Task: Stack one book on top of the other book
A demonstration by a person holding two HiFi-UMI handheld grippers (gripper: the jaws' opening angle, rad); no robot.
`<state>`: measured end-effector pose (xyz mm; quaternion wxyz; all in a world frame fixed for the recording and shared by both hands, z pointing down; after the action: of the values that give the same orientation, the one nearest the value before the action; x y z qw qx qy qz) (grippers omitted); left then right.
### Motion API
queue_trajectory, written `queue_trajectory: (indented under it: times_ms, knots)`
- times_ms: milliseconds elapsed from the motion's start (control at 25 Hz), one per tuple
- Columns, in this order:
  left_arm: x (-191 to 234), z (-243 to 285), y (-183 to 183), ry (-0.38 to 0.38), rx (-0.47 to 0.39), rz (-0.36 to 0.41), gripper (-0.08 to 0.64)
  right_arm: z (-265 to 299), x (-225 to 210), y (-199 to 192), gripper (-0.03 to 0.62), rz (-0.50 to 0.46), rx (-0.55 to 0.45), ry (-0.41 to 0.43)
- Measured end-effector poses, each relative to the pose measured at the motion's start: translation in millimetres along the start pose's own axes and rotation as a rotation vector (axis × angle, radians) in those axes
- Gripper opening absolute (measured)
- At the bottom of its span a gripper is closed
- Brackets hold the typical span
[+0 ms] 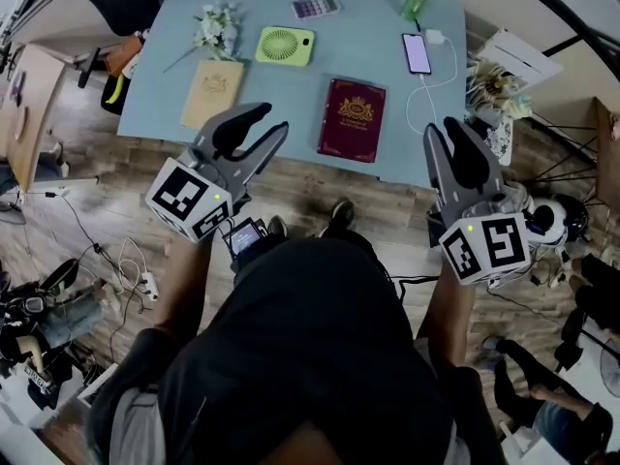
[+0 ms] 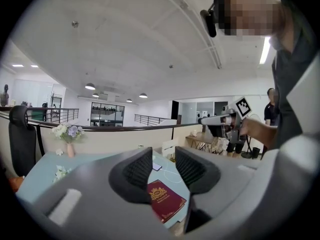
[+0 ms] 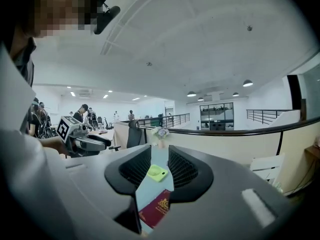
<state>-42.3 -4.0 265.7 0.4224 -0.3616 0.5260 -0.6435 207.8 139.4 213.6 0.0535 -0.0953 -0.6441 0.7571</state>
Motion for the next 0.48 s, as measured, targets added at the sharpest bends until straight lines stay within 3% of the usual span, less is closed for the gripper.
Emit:
queue_trajectory:
  times_ms: [480]
  knots:
    - [-15, 46, -3, 0.087, 0.043, -0.013, 0.196, 19, -64, -14, 0.109, 0.024, 0.015, 0.093]
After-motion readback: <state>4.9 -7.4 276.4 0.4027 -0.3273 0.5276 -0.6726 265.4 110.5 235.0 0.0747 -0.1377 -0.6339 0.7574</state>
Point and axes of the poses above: the fingertips, and each gripper's own axes: z forward along the fingers, x to its left, y out of its top, the point moved 6 cm from there along -z, backward along the fingers, and after that the axes turned 8 degrees about y, right-handed, at the moved point
